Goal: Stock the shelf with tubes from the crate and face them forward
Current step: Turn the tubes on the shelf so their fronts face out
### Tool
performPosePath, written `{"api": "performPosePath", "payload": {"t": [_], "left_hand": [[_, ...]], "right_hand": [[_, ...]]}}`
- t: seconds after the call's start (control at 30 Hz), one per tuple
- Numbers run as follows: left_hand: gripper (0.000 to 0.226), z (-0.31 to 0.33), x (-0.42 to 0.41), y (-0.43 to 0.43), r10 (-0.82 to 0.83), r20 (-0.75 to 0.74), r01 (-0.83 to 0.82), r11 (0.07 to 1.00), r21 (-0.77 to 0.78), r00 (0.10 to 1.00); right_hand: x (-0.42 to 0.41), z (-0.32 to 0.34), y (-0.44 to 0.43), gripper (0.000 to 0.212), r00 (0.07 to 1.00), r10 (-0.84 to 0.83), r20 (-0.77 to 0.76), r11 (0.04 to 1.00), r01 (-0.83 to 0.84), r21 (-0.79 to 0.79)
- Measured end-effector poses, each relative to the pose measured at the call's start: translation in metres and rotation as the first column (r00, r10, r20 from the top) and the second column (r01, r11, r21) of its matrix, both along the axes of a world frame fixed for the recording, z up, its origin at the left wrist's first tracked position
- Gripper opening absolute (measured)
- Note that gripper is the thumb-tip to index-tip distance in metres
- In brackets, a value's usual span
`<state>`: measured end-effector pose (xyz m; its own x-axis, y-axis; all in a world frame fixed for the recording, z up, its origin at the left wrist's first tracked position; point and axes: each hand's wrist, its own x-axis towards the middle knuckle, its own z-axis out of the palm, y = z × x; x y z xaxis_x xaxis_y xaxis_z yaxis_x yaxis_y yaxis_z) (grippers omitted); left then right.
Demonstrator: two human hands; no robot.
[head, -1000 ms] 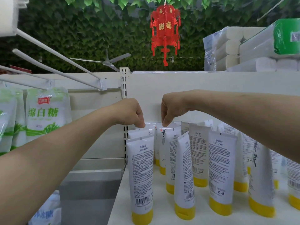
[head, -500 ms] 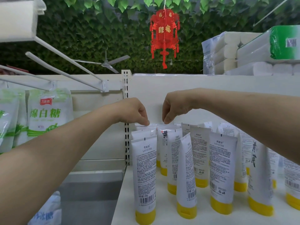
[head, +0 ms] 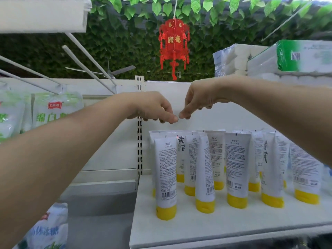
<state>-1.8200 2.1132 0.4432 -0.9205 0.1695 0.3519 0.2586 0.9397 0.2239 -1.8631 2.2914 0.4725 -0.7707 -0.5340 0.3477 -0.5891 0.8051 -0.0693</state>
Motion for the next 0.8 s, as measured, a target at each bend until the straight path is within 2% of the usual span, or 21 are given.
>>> {"api": "performPosePath", "payload": {"t": [0.27,0.47,0.8], "left_hand": [[0.032,-0.01,0.015,-0.009,-0.053,0.072,0.05,0.998,0.043,0.996],[0.048,-0.008,0.012,0.001,0.061,0.158,-0.063,0.998,0.004,0.985],[0.058,0.0,0.005,0.007,0.145,0.27,-0.182,0.976,0.118,0.952]], "right_hand": [[0.012,-0.007,0.002,0.034,0.996,-0.074,0.044,0.995,0.071,0.067],[0.005,-0.005,0.005,0.039,0.991,-0.098,0.093,0.981,0.08,0.175],[-0.017,-0.005,0.002,0.04,0.965,-0.081,0.25,0.953,0.002,0.302]]}}
